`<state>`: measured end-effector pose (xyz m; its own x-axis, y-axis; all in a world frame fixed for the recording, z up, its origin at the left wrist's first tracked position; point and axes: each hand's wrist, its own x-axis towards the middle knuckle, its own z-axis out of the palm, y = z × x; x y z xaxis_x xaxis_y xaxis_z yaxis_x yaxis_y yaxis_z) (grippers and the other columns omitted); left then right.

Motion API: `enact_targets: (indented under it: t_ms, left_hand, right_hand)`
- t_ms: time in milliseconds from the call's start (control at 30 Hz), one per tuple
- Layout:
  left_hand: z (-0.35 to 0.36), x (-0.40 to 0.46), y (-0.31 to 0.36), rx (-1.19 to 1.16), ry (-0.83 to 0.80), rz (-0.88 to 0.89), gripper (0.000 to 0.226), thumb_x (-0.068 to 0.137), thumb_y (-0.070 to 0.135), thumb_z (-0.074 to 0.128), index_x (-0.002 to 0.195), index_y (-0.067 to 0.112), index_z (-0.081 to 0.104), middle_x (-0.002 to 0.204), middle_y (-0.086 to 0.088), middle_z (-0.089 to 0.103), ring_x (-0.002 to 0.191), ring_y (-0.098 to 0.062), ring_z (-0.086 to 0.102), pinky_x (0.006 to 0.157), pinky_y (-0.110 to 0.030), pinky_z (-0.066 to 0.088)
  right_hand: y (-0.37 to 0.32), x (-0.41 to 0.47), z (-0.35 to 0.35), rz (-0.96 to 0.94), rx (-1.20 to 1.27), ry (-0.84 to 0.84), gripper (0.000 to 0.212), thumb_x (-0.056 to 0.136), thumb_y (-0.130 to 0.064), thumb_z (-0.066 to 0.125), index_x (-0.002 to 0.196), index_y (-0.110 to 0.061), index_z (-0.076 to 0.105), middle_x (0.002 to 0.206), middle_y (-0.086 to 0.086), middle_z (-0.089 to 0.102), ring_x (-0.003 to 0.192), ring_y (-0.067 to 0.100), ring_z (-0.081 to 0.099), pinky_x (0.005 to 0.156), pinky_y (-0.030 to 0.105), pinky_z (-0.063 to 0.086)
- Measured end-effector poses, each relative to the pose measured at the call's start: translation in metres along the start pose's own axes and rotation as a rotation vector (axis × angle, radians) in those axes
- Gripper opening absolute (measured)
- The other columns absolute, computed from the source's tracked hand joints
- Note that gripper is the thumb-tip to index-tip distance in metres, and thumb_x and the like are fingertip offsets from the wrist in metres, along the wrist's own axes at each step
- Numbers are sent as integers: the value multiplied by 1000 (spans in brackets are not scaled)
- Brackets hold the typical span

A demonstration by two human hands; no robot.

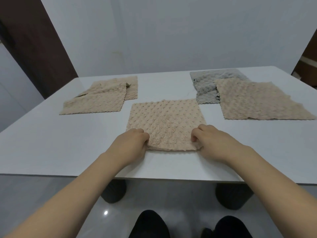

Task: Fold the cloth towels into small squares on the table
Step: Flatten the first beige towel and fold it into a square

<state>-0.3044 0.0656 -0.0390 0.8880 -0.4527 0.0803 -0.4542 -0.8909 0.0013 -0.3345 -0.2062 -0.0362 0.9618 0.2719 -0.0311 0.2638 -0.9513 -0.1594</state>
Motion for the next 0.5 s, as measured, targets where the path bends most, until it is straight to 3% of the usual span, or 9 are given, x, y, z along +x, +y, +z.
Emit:
enact_targets:
  t_ms: [100,267,367,500]
  left_hand:
    - [-1,-3,6,-33,-95,-81,24,92,13,38,84,15,61,85,-1,62,86,-21,51,73,-39,49]
    - [-15,-2,9,-173,-317,-167,26,86,8,38,87,7,63,89,-9,67,85,-26,61,74,-40,51]
    - [-25,3,-3,-219,-293,-188,20,87,10,40,74,13,54,79,-5,61,75,-23,55,64,-33,42]
    - [-38,15,-25,-222,-193,-214,21,90,13,42,80,21,58,82,3,62,76,-14,56,62,-27,43]
  right_hand:
    - [6,3,-7,73,92,-23,18,88,-14,47,97,-26,56,102,-8,52,103,15,50,83,29,43]
    - [20,2,-32,180,371,-165,8,90,-23,61,84,-22,66,81,-10,61,74,8,54,63,21,40]
    - [27,8,-40,228,596,-133,10,86,-25,69,81,-17,69,67,-6,62,60,9,53,59,21,41]
    - [30,38,-43,276,571,48,18,83,-30,74,79,-13,68,66,-1,61,61,14,52,59,27,40]
